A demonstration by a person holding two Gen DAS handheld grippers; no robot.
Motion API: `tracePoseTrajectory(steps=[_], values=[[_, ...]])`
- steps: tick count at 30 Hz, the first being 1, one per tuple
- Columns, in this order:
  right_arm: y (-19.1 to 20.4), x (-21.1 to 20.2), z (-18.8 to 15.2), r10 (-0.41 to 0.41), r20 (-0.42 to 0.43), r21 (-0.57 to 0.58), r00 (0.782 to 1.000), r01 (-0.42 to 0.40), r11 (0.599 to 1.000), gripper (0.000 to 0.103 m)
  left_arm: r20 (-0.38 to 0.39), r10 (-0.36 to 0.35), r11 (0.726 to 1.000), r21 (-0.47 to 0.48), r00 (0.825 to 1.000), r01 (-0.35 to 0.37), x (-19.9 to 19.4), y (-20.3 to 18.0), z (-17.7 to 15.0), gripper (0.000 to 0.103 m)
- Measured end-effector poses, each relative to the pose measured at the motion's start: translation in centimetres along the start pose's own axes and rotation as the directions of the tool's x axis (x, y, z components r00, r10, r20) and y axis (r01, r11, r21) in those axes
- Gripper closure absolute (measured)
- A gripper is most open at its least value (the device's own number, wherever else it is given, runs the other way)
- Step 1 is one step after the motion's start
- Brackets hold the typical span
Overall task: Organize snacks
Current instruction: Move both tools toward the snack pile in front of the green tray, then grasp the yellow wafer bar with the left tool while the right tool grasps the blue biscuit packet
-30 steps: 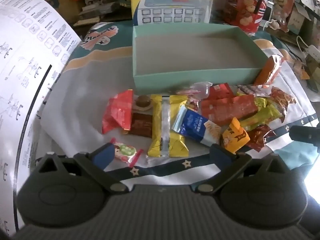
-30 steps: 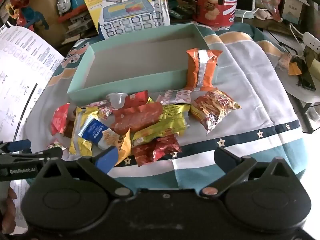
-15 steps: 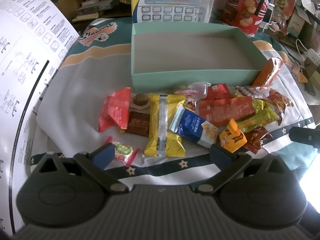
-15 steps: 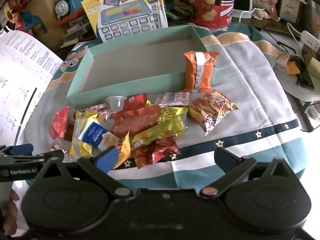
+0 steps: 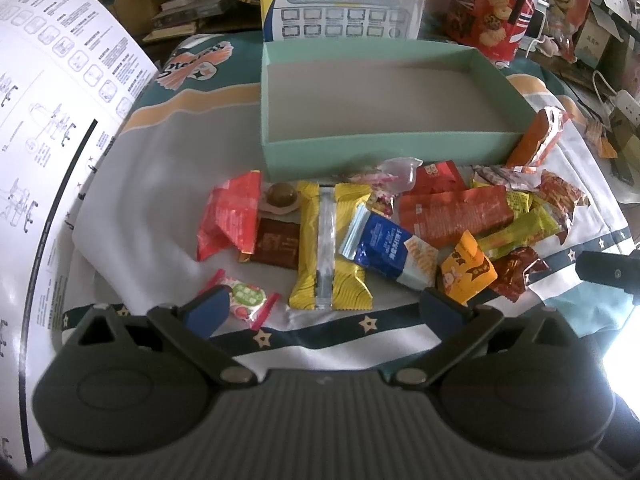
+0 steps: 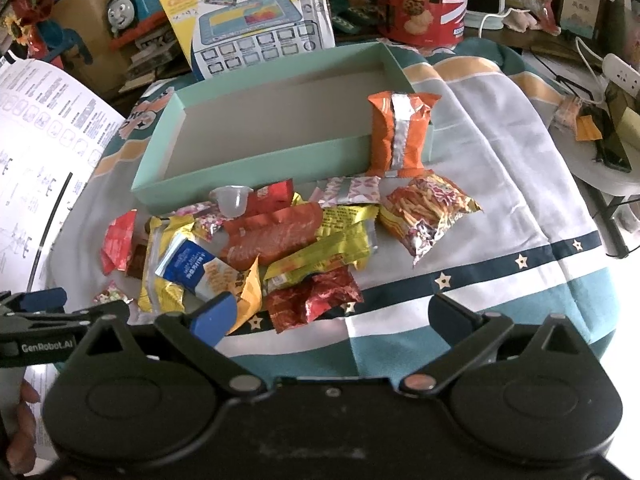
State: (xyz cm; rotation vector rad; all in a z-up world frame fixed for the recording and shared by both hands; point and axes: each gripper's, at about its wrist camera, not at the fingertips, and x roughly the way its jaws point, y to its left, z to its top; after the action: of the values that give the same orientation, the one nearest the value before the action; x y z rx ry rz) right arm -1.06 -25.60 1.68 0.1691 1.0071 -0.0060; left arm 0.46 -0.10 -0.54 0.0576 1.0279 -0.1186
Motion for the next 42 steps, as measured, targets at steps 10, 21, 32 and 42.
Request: tracePoseTrajectory(steps=[10, 21, 32, 42], values=[[-0.1, 0.4, -0.1, 0.002, -0.018, 0.006, 1.0, -0.002, 1.0, 0.0, -0.017, -0.003, 1.0, -0.005, 1.0, 0.003, 0.5, 0.2, -0.3, 0.0], [-0.2, 1.0, -0.3, 0.005, -0.035, 0.017, 0.999, -0.005, 1.0, 0.0, -0.043, -0.008, 1.0, -0.025, 0.999, 0.007, 1.5, 0.5, -0.5, 0.0], [1.0, 2.3, -0.6, 0.056, -0.029, -0.041, 0.998, -0.057, 0.997, 0.0, -0.085, 0.003, 0.997, -0.079, 0.996, -0.01, 3.7, 2.7, -0.9, 0.0], [3.3, 3.1, 1.3, 0.194, 0.039, -0.129, 0.98, -0.188, 0.974, 0.042, -0.104, -0.046, 0.997, -0.067, 0.994, 0.04, 7.5, 3.0, 0.6, 0.004]])
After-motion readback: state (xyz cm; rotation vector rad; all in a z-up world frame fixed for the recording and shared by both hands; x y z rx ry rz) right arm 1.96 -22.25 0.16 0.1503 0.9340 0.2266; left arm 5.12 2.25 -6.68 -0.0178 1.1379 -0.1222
